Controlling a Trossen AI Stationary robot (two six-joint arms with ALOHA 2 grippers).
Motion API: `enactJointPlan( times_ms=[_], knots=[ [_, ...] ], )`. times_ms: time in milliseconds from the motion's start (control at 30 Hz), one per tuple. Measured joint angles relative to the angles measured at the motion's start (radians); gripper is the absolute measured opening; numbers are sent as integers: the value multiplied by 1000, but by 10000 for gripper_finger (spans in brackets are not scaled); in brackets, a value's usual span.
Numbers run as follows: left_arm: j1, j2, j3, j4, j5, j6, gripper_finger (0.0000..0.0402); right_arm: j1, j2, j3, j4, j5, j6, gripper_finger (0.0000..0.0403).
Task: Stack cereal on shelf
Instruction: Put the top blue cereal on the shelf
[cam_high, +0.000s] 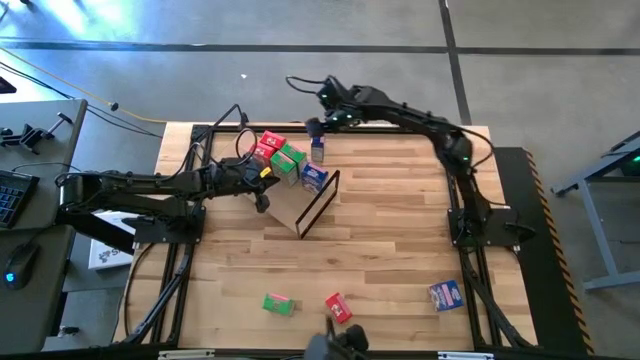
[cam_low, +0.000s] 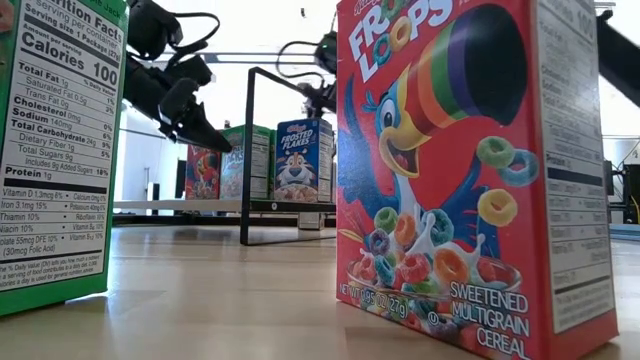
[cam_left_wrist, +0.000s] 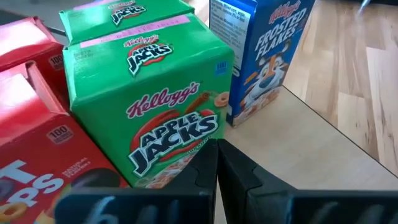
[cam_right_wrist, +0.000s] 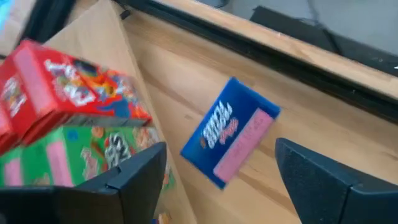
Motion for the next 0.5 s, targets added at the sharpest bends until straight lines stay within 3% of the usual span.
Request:
enactJointPlan(
  times_ms=[267,500],
  knots=[
    [-1,-7,0,0,1,16,0,18,212,304,-181,72,70,288],
    [-5,-7,0,-22,3,18,0,18,204,250,-150,142,130,288]
  ],
)
